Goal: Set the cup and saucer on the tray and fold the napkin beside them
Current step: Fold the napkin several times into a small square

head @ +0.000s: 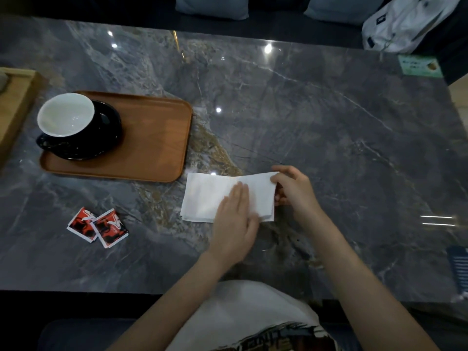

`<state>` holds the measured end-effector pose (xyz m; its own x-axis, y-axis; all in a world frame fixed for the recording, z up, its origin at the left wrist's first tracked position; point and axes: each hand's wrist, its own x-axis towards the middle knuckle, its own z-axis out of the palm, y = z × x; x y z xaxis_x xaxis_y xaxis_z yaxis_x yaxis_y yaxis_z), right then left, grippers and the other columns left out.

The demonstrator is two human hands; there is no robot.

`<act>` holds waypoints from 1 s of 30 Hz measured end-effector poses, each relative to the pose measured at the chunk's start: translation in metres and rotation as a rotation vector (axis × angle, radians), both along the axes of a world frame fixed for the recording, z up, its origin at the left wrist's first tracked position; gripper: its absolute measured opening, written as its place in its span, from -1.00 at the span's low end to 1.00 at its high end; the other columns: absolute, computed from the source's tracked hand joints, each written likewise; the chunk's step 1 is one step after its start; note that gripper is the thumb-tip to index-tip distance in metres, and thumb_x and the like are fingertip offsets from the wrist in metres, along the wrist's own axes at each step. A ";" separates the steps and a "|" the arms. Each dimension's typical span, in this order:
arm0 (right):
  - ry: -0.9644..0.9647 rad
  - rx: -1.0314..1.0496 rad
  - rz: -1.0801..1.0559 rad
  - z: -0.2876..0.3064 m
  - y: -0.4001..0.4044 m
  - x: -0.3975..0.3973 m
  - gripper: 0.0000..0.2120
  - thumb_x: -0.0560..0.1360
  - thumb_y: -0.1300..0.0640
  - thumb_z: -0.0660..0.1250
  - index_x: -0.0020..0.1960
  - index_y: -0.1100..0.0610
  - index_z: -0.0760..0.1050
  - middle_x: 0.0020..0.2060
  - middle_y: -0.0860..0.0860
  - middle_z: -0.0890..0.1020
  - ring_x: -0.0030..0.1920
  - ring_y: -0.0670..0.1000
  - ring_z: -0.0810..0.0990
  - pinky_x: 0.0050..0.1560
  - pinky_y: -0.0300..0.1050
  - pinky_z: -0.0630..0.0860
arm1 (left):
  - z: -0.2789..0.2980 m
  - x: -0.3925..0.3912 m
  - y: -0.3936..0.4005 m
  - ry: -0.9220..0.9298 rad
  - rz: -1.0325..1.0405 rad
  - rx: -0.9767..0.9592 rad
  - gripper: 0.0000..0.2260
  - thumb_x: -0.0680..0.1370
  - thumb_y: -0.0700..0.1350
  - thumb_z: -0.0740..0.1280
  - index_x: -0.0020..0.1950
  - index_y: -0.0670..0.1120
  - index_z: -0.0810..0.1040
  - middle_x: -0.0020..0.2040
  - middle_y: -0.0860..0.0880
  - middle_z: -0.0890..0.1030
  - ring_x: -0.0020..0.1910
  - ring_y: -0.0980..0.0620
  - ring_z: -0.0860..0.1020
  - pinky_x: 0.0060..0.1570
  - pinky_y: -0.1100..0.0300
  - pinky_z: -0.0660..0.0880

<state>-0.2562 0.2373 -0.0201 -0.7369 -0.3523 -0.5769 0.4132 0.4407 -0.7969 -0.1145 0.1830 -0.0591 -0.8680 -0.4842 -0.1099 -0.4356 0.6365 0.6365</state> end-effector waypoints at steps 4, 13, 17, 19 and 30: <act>0.081 -0.026 0.087 0.007 -0.009 0.001 -0.77 0.44 0.31 0.23 0.02 0.12 0.56 -0.56 0.03 0.43 -0.65 -0.08 0.33 -0.61 -0.26 0.31 | 0.025 -0.001 0.033 0.109 0.038 0.018 -0.28 0.40 0.14 0.21 0.43 -0.25 0.19 0.35 -0.24 0.43 0.30 -0.11 0.45 0.25 0.11 0.39; 0.018 -0.106 0.242 0.018 -0.024 -0.006 -0.73 0.46 0.34 0.10 -0.03 0.20 0.56 -0.62 -0.02 0.50 -0.61 -0.08 0.38 -0.58 -0.32 0.33 | 0.035 0.000 0.005 0.128 0.321 -0.026 -0.56 0.46 -0.18 0.35 0.33 -0.20 0.41 -0.09 -0.21 0.67 -0.22 -0.20 0.63 -0.31 0.06 0.53; 0.162 -0.120 0.369 0.016 -0.030 -0.009 -0.71 0.45 0.39 0.12 -0.03 0.20 0.59 -0.50 -0.01 0.58 -0.46 -0.14 0.51 -0.39 -0.37 0.45 | 0.031 0.007 -0.006 0.242 0.423 -0.061 -0.63 0.46 -0.05 0.27 0.22 -0.17 0.52 -0.13 -0.13 0.69 -0.30 -0.07 0.65 -0.41 0.13 0.54; 0.341 -0.134 0.457 0.014 -0.033 -0.010 -0.74 0.48 0.37 0.19 -0.04 0.13 0.60 -0.37 -0.03 0.61 -0.35 -0.20 0.55 -0.23 -0.40 0.46 | 0.031 0.011 -0.012 0.267 0.445 -0.044 -0.66 0.47 -0.06 0.29 0.18 -0.20 0.56 -0.16 -0.13 0.69 -0.31 -0.05 0.65 -0.35 0.11 0.55; 0.427 -0.101 0.913 0.006 -0.081 -0.008 -0.86 0.52 0.17 0.28 0.04 0.11 0.57 -0.02 -0.07 0.57 0.02 -0.14 0.51 0.11 -0.21 0.40 | 0.030 0.038 -0.036 0.191 0.563 0.038 -0.87 0.51 -0.16 0.35 -0.19 -0.20 0.61 -0.40 -0.09 0.61 -0.45 0.20 0.51 -0.33 0.48 0.38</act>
